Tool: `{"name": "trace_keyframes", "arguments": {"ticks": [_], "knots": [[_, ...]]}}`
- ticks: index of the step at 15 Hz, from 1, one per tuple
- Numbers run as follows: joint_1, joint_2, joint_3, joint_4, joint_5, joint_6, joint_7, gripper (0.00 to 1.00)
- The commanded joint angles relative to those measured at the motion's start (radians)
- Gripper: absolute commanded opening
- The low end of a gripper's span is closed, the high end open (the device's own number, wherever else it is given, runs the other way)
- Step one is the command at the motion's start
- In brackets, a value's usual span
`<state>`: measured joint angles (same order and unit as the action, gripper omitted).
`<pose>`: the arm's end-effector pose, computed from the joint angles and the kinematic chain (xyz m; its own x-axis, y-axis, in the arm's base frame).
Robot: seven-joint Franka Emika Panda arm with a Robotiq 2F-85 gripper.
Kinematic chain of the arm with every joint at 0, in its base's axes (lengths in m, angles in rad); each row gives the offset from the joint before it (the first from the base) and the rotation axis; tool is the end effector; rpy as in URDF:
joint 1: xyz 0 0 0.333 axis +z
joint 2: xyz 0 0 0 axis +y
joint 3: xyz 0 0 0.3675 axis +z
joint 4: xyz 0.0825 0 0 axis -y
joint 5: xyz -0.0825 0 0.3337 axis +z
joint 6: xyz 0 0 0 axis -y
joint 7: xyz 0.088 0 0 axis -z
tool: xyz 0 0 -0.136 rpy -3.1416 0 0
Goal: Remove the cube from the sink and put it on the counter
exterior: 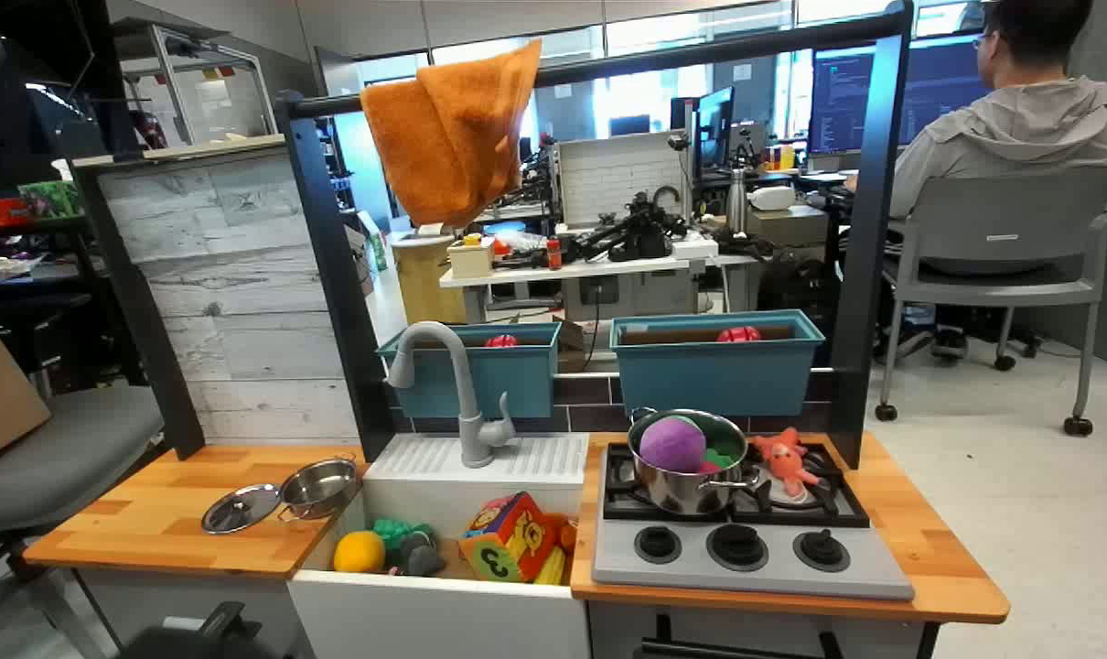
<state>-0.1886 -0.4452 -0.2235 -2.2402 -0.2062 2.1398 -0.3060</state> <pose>0.3470 -0.1860 0.6032 0.9599 0.0100 0.2801 -0.0477 -0.9790 0.1984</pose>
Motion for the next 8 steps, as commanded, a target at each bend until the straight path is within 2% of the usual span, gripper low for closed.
{"name": "trace_keyframes", "arguments": {"ticks": [1,8], "knots": [[0.005,0.000,-0.004,0.002,-0.002,-0.003,0.002,1.00],[0.008,0.018,-0.012,0.013,-0.004,0.000,-0.023,1.00]]}}
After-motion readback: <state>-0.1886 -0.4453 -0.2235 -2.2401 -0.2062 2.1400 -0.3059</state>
